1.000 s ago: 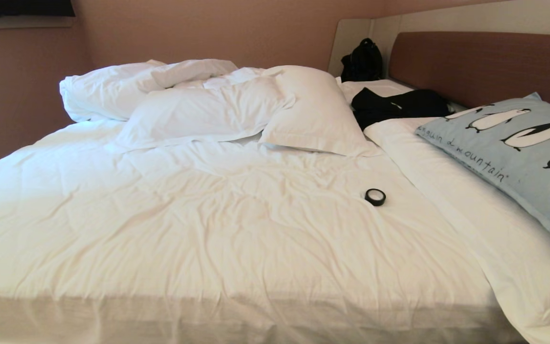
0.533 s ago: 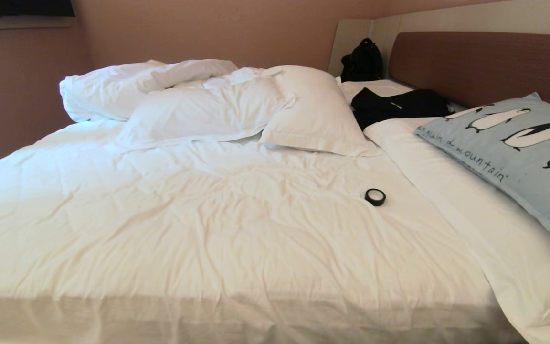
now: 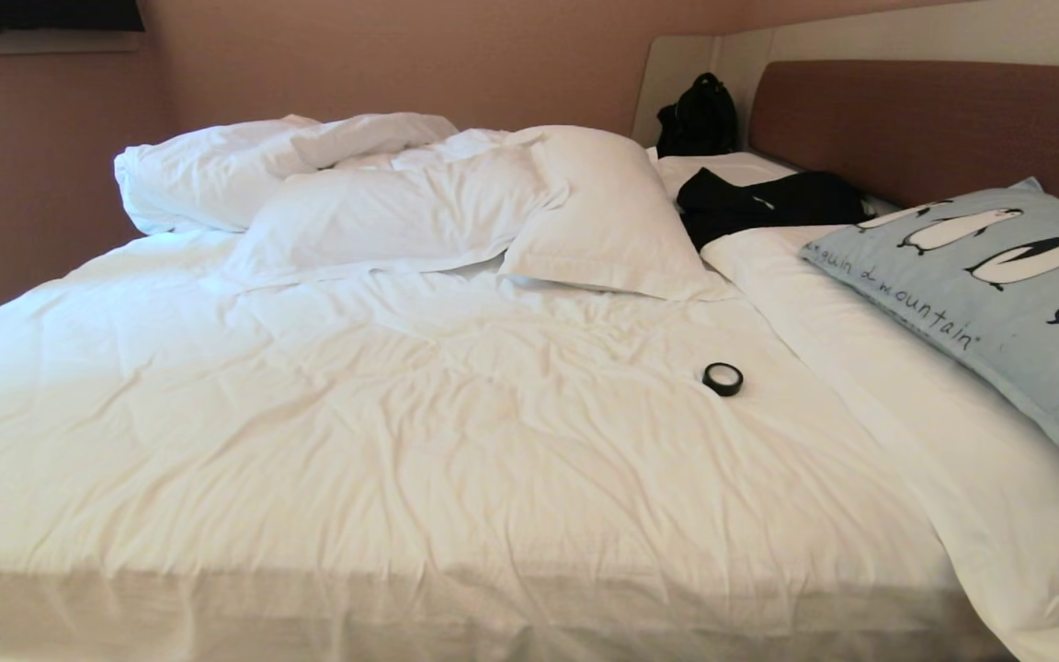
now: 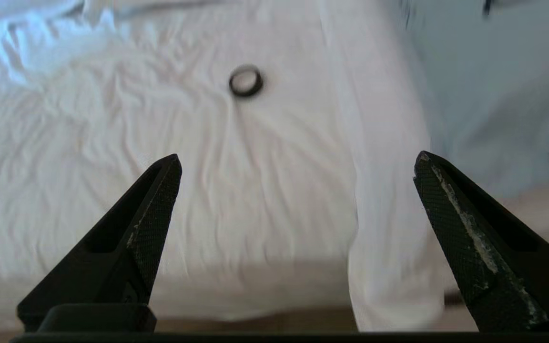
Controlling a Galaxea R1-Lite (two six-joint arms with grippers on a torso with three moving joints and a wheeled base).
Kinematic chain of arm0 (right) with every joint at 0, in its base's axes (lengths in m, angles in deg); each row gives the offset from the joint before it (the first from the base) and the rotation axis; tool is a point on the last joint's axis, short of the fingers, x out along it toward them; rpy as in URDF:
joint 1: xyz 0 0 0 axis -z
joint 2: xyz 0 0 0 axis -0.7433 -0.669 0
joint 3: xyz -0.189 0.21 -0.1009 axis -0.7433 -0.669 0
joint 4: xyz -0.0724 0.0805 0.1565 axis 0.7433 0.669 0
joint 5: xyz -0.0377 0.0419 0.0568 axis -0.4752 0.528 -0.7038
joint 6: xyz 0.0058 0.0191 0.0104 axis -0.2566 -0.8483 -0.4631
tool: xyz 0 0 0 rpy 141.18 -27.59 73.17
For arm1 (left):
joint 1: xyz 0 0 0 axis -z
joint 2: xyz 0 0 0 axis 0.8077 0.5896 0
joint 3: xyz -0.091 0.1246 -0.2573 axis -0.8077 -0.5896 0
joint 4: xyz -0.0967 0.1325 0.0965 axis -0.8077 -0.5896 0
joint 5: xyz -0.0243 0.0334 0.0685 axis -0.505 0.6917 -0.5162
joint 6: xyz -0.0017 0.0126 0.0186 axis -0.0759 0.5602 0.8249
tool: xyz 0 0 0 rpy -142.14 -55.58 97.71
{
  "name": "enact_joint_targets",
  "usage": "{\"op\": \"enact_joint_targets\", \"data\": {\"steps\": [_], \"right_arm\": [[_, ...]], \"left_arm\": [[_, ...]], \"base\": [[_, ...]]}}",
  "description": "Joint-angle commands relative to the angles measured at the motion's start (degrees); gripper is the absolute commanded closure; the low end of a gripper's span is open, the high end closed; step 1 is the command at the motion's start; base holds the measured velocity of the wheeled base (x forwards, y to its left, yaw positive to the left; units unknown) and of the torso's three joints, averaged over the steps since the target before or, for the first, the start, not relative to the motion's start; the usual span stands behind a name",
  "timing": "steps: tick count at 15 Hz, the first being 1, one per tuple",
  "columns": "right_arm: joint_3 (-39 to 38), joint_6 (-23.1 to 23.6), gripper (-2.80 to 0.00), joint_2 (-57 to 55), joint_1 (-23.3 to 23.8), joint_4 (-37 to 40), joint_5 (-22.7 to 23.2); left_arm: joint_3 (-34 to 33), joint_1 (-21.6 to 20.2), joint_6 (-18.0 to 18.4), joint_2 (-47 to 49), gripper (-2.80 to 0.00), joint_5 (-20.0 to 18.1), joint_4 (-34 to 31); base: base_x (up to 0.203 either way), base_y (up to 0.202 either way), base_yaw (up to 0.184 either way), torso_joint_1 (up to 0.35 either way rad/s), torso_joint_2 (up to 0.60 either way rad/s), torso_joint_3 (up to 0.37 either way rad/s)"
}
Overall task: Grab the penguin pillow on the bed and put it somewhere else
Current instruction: Pick up the pillow
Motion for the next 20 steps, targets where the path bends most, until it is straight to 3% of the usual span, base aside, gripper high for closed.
{"op": "enact_joint_targets", "data": {"steps": [1, 4, 7, 10, 17, 20], "right_arm": [[6.7, -0.3, -2.8, -13.0, 2.5, -11.3, 0.3], [12.8, -1.7, -2.8, -24.7, 9.9, -15.4, 2.3], [20.3, -7.7, -2.8, -33.2, 21.0, -19.2, 13.7], [27.1, -13.2, -2.8, -38.7, 27.9, -19.9, 23.4], [27.8, -13.2, -2.8, -36.7, 36.2, -20.2, 31.8], [28.9, -13.5, -2.8, -37.0, 37.6, -19.9, 32.0]], "left_arm": [[-0.1, 0.0, 0.0, 0.0, 0.0, 0.0, 0.0], [-0.1, 0.0, 0.0, 0.0, 0.0, 0.1, 0.0], [-0.1, 0.0, 0.0, 0.0, 0.0, 0.0, 0.0], [-0.1, 0.0, 0.0, 0.0, 0.0, 0.1, 0.0], [-0.1, 0.0, 0.0, 0.0, 0.0, 0.1, 0.0], [-0.1, 0.0, 0.0, 0.0, 0.0, 0.1, 0.0]], "base": [[0.0, 0.0, 0.0, 0.0, 0.0, 0.0], [0.0, 0.0, 0.0, 0.0, 0.0, 0.0], [0.0, 0.0, 0.0, 0.0, 0.0, 0.0], [0.0, 0.0, 0.0, 0.0, 0.0, 0.0], [0.0, 0.0, 0.0, 0.0, 0.0, 0.0], [0.0, 0.0, 0.0, 0.0, 0.0, 0.0]]}}
